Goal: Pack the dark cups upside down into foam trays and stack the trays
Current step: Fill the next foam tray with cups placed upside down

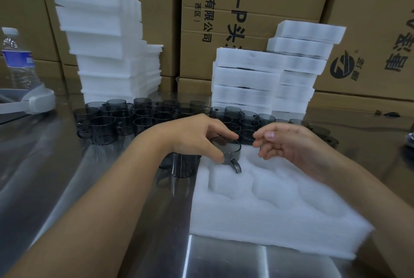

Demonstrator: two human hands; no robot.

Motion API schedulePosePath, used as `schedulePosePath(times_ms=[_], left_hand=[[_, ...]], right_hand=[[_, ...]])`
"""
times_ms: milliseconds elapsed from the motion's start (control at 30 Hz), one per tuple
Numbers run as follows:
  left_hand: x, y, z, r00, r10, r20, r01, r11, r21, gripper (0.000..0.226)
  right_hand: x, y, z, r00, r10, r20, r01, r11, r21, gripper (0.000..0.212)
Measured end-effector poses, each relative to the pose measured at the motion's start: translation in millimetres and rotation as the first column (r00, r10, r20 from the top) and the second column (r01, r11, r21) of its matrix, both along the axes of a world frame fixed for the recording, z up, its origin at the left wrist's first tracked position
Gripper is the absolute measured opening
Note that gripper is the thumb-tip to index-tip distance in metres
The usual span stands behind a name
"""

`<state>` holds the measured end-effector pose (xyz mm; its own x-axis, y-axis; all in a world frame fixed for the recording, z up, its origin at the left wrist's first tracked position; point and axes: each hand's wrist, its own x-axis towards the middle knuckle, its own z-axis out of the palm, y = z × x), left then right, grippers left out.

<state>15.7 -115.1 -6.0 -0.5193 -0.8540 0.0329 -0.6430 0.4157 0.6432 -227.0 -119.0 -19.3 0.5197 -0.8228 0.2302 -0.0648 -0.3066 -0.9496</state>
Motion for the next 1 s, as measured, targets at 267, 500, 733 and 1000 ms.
schedulePosePath(times_ms=[267,500,733,1000], left_hand=[[-1,0,0,0.998,0.046,0.044,-0.047,0.999,0.027,0.044],[2,1,0,0.990,0.085,0.108,-0.087,0.996,0.012,0.044],[8,4,7,0.981,0.194,-0.016,-0.194,0.979,-0.057,0.014],[16,17,19,0.784,0.420,0.458,-0.430,0.899,-0.088,0.019]], right_hand=[[2,2,-1,0.990,-0.067,-0.122,0.060,0.996,-0.063,0.019],[3,6,0,0.955,-0.064,-0.290,0.023,0.989,-0.144,0.024],[4,5,0,0.954,-0.082,-0.289,0.037,0.987,-0.157,0.017],[5,3,-2,0.957,-0.121,-0.265,0.077,0.982,-0.172,0.016]])
